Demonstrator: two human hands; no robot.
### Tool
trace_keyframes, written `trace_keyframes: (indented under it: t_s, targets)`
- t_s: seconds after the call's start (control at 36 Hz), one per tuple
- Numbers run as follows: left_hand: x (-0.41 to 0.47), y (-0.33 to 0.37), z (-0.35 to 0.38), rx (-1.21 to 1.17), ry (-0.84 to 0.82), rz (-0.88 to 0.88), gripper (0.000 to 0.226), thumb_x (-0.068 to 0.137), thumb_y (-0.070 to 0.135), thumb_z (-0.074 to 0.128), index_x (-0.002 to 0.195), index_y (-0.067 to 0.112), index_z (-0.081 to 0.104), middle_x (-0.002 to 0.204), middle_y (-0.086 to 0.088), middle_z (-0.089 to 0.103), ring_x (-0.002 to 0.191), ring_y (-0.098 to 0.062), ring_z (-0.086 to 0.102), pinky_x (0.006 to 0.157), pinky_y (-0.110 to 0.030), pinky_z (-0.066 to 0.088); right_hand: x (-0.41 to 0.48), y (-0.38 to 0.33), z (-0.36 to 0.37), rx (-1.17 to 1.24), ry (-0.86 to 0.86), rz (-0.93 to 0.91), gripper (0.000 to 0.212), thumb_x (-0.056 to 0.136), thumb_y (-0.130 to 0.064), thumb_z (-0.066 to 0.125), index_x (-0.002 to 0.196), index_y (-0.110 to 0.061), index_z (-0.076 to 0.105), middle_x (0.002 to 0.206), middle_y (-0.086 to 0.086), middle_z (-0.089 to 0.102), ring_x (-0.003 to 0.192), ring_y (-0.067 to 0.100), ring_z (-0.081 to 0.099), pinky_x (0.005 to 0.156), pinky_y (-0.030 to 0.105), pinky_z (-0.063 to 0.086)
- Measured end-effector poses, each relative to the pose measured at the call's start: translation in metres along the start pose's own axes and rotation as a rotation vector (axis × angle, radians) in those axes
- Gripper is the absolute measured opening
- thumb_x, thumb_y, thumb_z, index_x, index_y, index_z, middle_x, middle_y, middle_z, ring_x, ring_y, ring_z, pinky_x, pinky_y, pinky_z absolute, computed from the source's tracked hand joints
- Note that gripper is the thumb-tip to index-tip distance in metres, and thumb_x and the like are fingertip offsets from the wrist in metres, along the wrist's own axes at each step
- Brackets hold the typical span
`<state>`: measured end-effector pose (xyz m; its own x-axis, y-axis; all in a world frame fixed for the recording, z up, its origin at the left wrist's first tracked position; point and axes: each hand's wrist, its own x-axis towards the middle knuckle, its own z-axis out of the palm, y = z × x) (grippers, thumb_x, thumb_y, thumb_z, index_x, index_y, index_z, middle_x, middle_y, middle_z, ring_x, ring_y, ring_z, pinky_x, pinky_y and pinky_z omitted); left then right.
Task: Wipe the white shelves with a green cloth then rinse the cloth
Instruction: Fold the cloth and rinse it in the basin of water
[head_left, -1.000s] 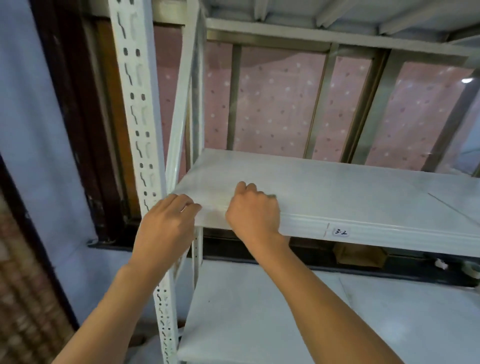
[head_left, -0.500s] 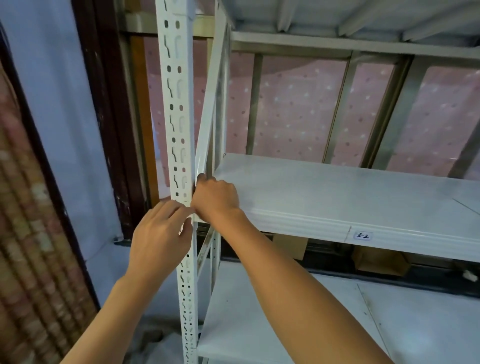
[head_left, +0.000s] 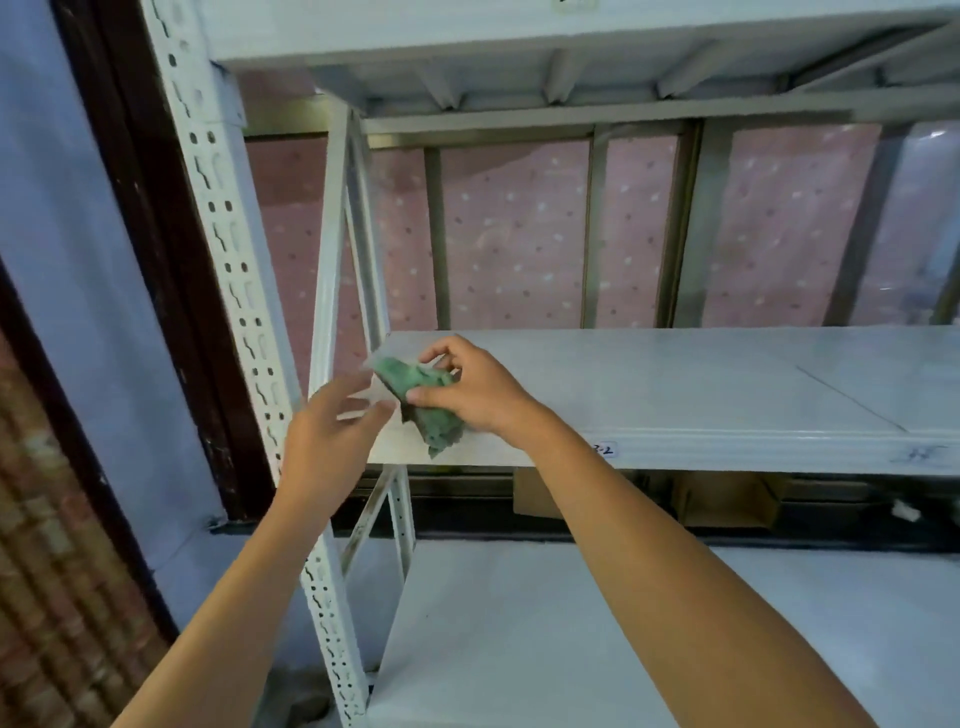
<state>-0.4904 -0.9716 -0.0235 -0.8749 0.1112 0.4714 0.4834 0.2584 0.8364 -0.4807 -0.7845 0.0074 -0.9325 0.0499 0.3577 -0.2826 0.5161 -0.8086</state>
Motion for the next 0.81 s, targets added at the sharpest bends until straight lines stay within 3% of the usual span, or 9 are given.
trace_keyframes:
  t_s: [0.11, 0.22, 0.31, 0.44, 0.5, 0.56, 0.64, 0.72, 0.81]
  targets:
    - [-0.015, 0.029, 0.044, -0.306, -0.104, -0.128, 0.042, 0.089, 0.026, 0.076, 0.129, 0.022, 0.067, 0.120, 0.005, 0.072, 0.111, -0.014, 0.068, 0.102, -0.044, 0.053, -0.042, 0.008, -0.059, 0.144, 0.026, 0.066, 0.047, 0.080, -0.029, 0.082, 0.119, -0.021, 0.058, 0.115, 0.000, 0.058, 0.104, 0.013, 0.060, 0.084, 0.030, 0.054]
    - [-0.039, 0.066, 0.093, -0.398, -0.235, -0.041, 0.041, 0.088, 0.025, 0.076, 0.127, 0.031, 0.065, 0.126, 0.010, 0.070, 0.115, -0.011, 0.067, 0.099, -0.039, 0.053, -0.086, 0.024, -0.116, 0.311, -0.003, 0.158, 0.049, 0.078, -0.028, 0.084, 0.119, -0.022, 0.057, 0.125, 0.008, 0.060, 0.108, 0.023, 0.066, 0.093, 0.042, 0.055]
    - [-0.061, 0.102, 0.129, -0.462, -0.305, 0.040, 0.043, 0.081, 0.027, 0.077, 0.123, 0.031, 0.069, 0.125, 0.008, 0.070, 0.118, -0.013, 0.065, 0.097, -0.036, 0.052, -0.123, 0.033, -0.161, 0.402, -0.040, 0.215, 0.049, 0.084, -0.022, 0.080, 0.126, -0.018, 0.055, 0.129, 0.013, 0.058, 0.108, 0.025, 0.066, 0.085, 0.035, 0.056]
    - [-0.094, 0.155, 0.193, -0.410, -0.372, 0.144, 0.013, 0.079, 0.020, 0.079, 0.092, 0.016, 0.081, 0.097, -0.006, 0.078, 0.097, -0.022, 0.071, 0.092, -0.040, 0.054, -0.188, 0.048, -0.233, 0.497, -0.069, 0.281, 0.046, 0.091, -0.020, 0.072, 0.132, -0.011, 0.054, 0.113, 0.011, 0.066, 0.097, 0.022, 0.065, 0.078, 0.032, 0.054]
    - [-0.103, 0.171, 0.219, -0.373, -0.361, 0.156, 0.003, 0.082, 0.012, 0.079, 0.083, 0.015, 0.079, 0.084, -0.002, 0.078, 0.082, -0.015, 0.069, 0.081, -0.031, 0.055, -0.212, 0.055, -0.259, 0.469, -0.047, 0.310, 0.044, 0.092, -0.027, 0.071, 0.130, -0.012, 0.057, 0.111, 0.008, 0.066, 0.098, 0.021, 0.064, 0.081, 0.034, 0.051]
    - [-0.112, 0.187, 0.243, -0.332, -0.357, 0.165, 0.008, 0.084, 0.008, 0.078, 0.079, 0.015, 0.077, 0.075, 0.002, 0.076, 0.072, -0.008, 0.067, 0.071, -0.022, 0.053, -0.233, 0.063, -0.284, 0.430, -0.037, 0.322, 0.043, 0.092, -0.036, 0.070, 0.127, -0.015, 0.060, 0.114, 0.006, 0.067, 0.100, 0.021, 0.064, 0.087, 0.039, 0.051]
    - [-0.121, 0.207, 0.274, -0.294, -0.355, 0.179, 0.014, 0.084, 0.010, 0.079, 0.075, 0.020, 0.077, 0.072, 0.009, 0.074, 0.069, -0.001, 0.065, 0.067, -0.014, 0.050, -0.262, 0.070, -0.321, 0.349, -0.038, 0.309, 0.045, 0.089, -0.044, 0.070, 0.127, -0.022, 0.060, 0.121, 0.002, 0.066, 0.103, 0.021, 0.065, 0.098, 0.041, 0.051]
    - [-0.125, 0.223, 0.299, -0.287, -0.341, 0.152, 0.011, 0.083, 0.013, 0.080, 0.076, 0.021, 0.078, 0.074, 0.006, 0.075, 0.074, -0.007, 0.068, 0.073, -0.022, 0.055, -0.283, 0.076, -0.350, 0.183, -0.057, 0.290, 0.053, 0.086, -0.045, 0.074, 0.132, -0.028, 0.055, 0.130, -0.008, 0.062, 0.117, 0.011, 0.061, 0.105, 0.039, 0.047]
    - [-0.127, 0.238, 0.318, -0.326, -0.349, 0.107, 0.008, 0.083, 0.013, 0.080, 0.077, 0.018, 0.078, 0.076, 0.001, 0.076, 0.077, -0.014, 0.069, 0.077, -0.030, 0.056, -0.296, 0.085, -0.367, 0.041, -0.037, 0.276, 0.061, 0.076, -0.045, 0.083, 0.130, -0.028, 0.057, 0.129, -0.012, 0.062, 0.118, 0.006, 0.060, 0.106, 0.037, 0.046]
